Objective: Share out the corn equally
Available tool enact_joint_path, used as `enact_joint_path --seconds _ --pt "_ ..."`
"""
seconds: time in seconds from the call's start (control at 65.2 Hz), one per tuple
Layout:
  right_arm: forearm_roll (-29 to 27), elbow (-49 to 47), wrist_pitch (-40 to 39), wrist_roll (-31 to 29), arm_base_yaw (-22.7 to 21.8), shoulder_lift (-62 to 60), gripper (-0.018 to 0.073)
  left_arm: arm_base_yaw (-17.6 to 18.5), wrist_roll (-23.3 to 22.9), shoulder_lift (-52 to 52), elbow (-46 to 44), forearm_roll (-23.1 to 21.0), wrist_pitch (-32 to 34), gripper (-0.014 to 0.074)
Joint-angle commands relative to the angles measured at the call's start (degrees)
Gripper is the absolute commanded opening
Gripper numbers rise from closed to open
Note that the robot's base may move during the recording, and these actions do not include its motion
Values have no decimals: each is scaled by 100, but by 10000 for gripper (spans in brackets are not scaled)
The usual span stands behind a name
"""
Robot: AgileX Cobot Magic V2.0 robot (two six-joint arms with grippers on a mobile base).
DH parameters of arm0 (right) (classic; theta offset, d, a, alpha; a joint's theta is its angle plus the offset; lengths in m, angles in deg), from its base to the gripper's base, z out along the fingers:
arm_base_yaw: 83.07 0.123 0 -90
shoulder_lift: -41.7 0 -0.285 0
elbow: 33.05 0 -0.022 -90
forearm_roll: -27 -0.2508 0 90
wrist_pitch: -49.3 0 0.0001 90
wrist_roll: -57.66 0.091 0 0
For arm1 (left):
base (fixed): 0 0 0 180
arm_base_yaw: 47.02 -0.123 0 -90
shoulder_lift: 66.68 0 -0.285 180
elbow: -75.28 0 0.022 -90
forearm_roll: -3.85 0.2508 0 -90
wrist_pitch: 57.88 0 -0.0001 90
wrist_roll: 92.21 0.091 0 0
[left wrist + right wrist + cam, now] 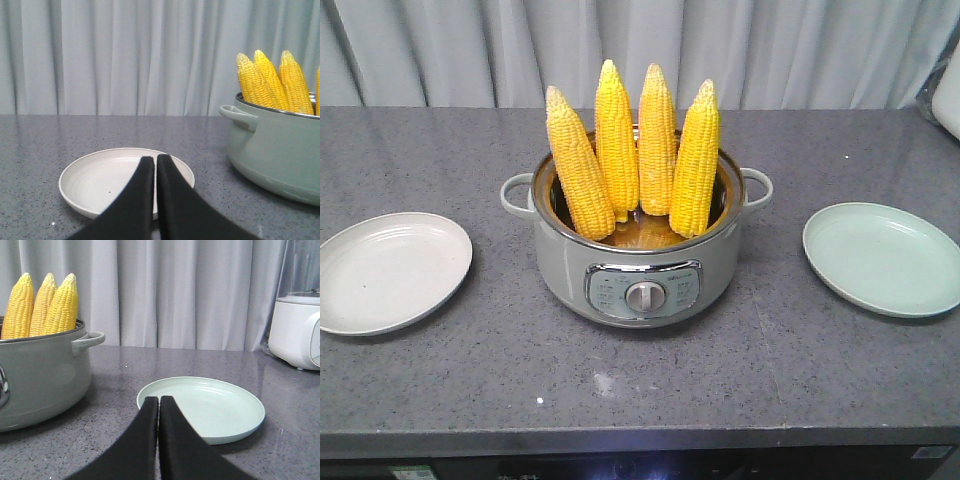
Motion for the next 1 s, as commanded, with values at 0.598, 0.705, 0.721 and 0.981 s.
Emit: enact_joint_path --seconds 0.598,0.705,0.721,0.981 --pt "45 29 -423 -7 -6 -30 -2 33 -14 95 -94 -51 420 -6" --pt "45 29 -423 -7 -6 -30 -2 33 -14 95 -94 -51 420 -6" --pt "45 29 -423 -7 -6 -30 -2 33 -14 95 -94 -51 420 -6" --pt "45 29 -423 -7 -6 -30 -2 33 -14 95 -94 -51 420 -6"
